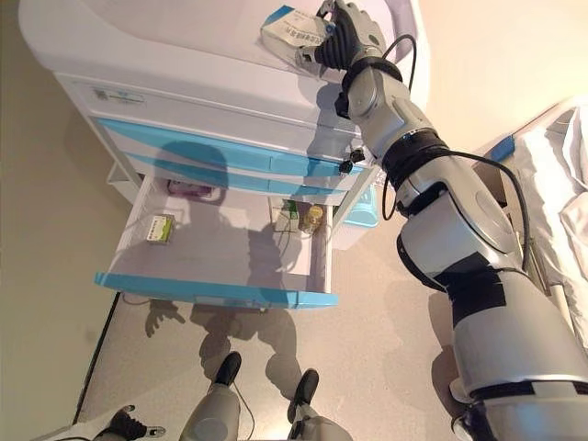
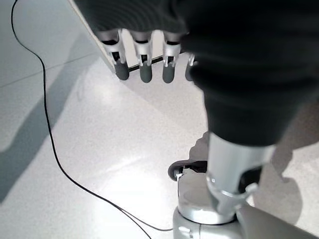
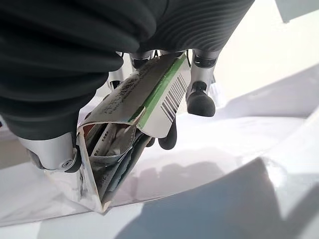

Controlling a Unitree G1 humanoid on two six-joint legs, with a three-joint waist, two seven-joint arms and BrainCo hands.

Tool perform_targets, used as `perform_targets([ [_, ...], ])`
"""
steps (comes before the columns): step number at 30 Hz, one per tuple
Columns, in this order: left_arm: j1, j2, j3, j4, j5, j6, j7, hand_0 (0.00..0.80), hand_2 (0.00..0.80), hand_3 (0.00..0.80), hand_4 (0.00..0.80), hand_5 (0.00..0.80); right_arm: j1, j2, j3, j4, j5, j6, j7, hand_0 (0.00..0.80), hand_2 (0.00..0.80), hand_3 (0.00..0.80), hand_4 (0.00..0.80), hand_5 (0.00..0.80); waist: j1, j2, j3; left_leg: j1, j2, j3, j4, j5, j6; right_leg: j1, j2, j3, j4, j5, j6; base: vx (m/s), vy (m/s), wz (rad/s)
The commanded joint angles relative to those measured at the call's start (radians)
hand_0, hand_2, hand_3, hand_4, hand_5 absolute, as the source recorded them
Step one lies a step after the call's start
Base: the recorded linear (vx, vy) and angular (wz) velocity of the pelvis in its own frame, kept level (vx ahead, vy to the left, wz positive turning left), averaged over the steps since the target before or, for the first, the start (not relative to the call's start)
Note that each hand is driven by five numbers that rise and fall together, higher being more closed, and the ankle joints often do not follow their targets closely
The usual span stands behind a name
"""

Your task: Open the drawer and pick up the medicine

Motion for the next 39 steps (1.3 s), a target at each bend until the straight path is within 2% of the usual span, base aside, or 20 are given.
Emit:
perform_targets([
  [1,-0.042,0.036,-0.012,0.025,-0.031,-0.006,0.027,0.000,0.000,0.000,0.000,0.000,-0.120,0.004,0.048,0.073,-0.034,-0.027,-0.017,0.709,0.709,0.709,0.709,0.709,0.036,-0.020,0.030,-0.007,-0.050,-0.030,-0.072,0.078,0.053,0.028,-0.024,-0.004,0.036,0.006,0.087,0.000,0.000,0.00],
  [2,-0.041,0.036,-0.012,0.024,-0.030,-0.006,0.027,0.000,0.000,0.000,0.000,0.000,-0.119,0.005,0.048,0.073,-0.034,-0.026,-0.017,0.709,0.709,0.709,0.709,0.709,0.037,-0.020,0.030,-0.008,-0.050,-0.031,-0.072,0.078,0.053,0.029,-0.024,-0.005,0.037,0.006,0.087,0.000,0.000,0.00],
  [3,-0.041,0.036,-0.012,0.024,-0.030,-0.005,0.028,0.000,0.000,0.000,0.000,0.000,-0.120,0.007,0.045,0.075,-0.035,-0.025,-0.017,0.486,0.486,0.486,0.486,0.486,0.037,-0.020,0.030,-0.008,-0.050,-0.033,-0.072,0.078,0.053,0.029,-0.024,-0.005,0.037,0.006,0.087,0.000,0.000,0.00],
  [4,-0.041,0.035,-0.013,0.024,-0.030,-0.005,0.028,0.000,0.000,0.000,0.000,0.000,-0.121,0.008,0.044,0.078,-0.036,-0.025,-0.018,0.213,0.213,0.213,0.213,0.213,0.037,-0.019,0.030,-0.009,-0.050,-0.033,-0.071,0.079,0.053,0.029,-0.024,-0.005,0.037,0.006,0.087,0.000,0.000,0.00],
  [5,-0.041,0.036,-0.014,0.024,-0.030,-0.006,0.027,0.000,0.000,0.000,0.000,0.000,-0.122,0.009,0.043,0.081,-0.036,-0.024,-0.017,0.000,0.000,0.000,0.000,0.000,0.037,-0.019,0.029,-0.010,-0.050,-0.034,-0.071,0.078,0.053,0.029,-0.024,-0.004,0.037,0.005,0.086,0.000,0.000,0.00],
  [28,-0.036,0.032,-0.013,0.027,-0.026,-0.002,0.024,0.000,0.000,0.000,0.000,0.000,-0.083,-0.006,-0.009,0.088,-0.002,-0.021,-0.028,0.000,0.000,0.000,0.000,0.000,0.028,-0.007,0.020,0.004,-0.048,-0.036,-0.084,0.081,0.052,0.035,-0.025,-0.012,0.036,0.005,0.087,0.000,0.000,0.00],
  [33,-0.030,0.029,0.002,0.027,-0.028,0.000,0.020,0.000,0.000,0.000,0.000,0.000,-0.050,-0.046,-0.063,0.038,0.057,-0.024,-0.044,0.000,0.000,0.000,0.000,0.000,0.012,0.009,0.008,0.017,-0.046,-0.024,-0.089,0.078,0.052,0.041,-0.027,-0.004,0.036,0.004,0.087,0.000,0.000,0.00],
  [39,-0.014,0.014,0.013,0.014,-0.032,0.004,0.010,0.000,0.000,0.000,0.000,0.000,0.011,-0.111,-0.143,-0.059,0.137,-0.034,-0.071,0.000,0.000,0.000,0.000,0.000,-0.023,0.049,-0.011,0.036,-0.042,0.003,-0.101,0.077,0.050,0.047,-0.032,0.007,0.034,0.006,0.088,-0.009,0.018,-0.07],
])
